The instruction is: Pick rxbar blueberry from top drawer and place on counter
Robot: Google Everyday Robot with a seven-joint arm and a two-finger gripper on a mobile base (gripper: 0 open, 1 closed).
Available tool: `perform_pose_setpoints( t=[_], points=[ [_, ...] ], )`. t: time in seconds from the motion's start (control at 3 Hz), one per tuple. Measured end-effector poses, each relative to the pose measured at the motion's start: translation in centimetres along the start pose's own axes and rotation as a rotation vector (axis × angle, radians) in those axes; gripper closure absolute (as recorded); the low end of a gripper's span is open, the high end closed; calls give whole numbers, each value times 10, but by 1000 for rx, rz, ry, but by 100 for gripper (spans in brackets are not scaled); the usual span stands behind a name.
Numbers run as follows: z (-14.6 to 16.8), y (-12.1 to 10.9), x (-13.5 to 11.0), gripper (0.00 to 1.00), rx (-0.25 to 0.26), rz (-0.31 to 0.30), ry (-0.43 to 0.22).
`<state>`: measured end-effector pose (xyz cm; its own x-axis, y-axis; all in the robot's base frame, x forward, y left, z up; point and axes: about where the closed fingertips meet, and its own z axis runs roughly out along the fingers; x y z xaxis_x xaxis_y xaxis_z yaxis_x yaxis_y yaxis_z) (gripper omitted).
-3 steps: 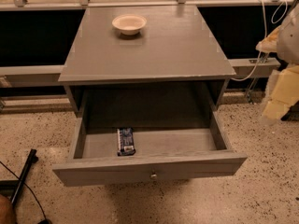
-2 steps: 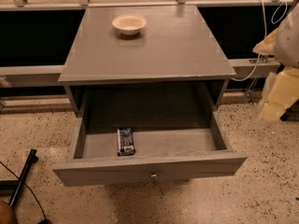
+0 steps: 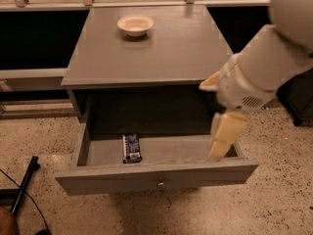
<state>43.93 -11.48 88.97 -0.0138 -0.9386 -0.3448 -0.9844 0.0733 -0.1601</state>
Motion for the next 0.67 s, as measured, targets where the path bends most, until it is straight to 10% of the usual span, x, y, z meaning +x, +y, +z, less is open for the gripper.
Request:
perform_pose_setpoints(
  t=[0.67],
  points=[
    [38, 11, -22, 0, -63, -39, -65]
  ],
)
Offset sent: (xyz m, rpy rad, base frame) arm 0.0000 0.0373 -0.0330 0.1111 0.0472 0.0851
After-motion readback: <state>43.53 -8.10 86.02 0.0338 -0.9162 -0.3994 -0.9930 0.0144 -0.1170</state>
